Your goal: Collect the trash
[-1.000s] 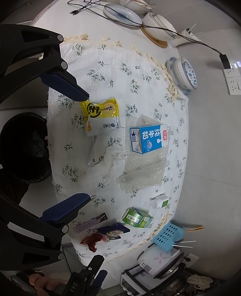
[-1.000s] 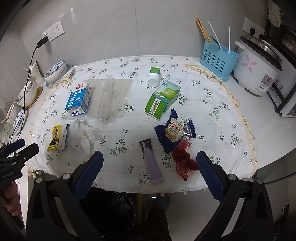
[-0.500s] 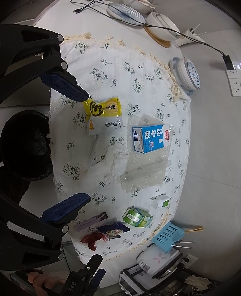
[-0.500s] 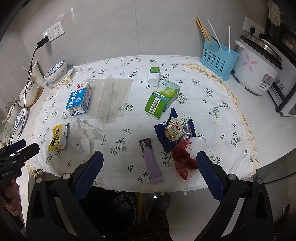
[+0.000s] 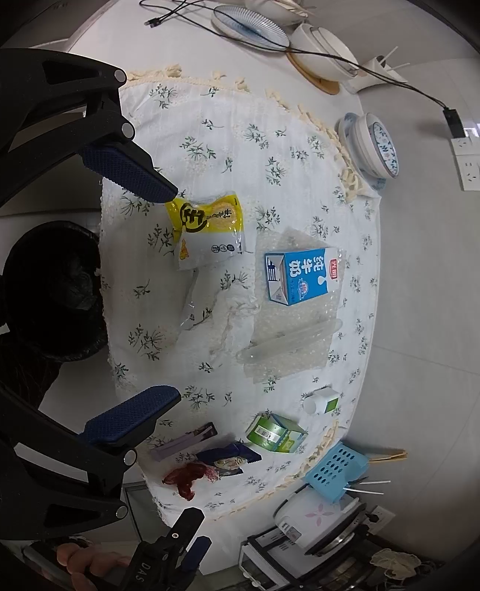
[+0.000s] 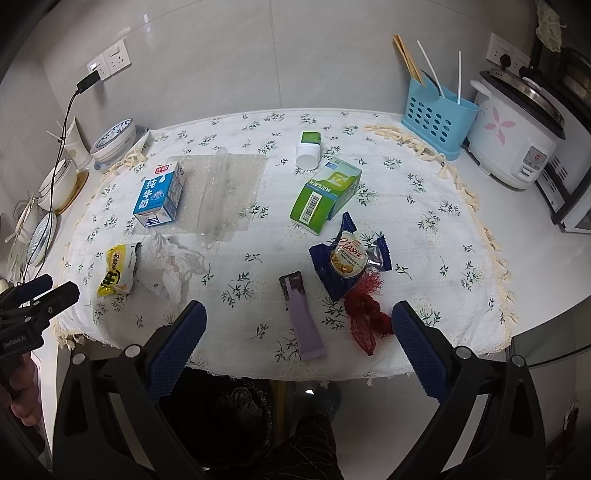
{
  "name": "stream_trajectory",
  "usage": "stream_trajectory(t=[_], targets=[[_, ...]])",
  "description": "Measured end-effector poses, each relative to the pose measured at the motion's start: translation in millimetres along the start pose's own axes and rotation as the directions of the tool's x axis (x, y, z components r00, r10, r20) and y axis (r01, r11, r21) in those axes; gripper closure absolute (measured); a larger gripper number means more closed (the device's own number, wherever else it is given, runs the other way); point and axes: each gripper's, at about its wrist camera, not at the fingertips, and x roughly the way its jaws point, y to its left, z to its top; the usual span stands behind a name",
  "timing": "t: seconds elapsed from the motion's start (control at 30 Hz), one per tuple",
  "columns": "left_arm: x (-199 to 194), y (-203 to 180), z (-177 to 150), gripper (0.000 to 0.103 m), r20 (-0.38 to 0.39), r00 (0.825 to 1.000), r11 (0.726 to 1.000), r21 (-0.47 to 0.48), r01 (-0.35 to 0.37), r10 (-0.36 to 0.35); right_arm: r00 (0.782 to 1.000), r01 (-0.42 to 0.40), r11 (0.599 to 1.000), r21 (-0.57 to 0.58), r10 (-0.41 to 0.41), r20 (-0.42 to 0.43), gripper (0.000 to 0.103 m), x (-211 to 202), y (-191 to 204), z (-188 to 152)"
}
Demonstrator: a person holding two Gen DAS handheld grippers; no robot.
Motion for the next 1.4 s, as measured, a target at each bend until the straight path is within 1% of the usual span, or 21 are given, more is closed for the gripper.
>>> stream_trajectory(t=[0.2,1.4], targets=[[0,0,0,0.006,-0.004,1.0,1.0,0.004,0.002,-0.002,1.0,-0.01,1.0,0.004,0.01,-0.004,0.007,0,0,1],[10,1,-3,0.006,-0.032,0.999,1.0,0.006,-0.013,0.013,1.0,-0.009,1.0,0.001,0.009,-0.013,0.007,4,-7,-1]])
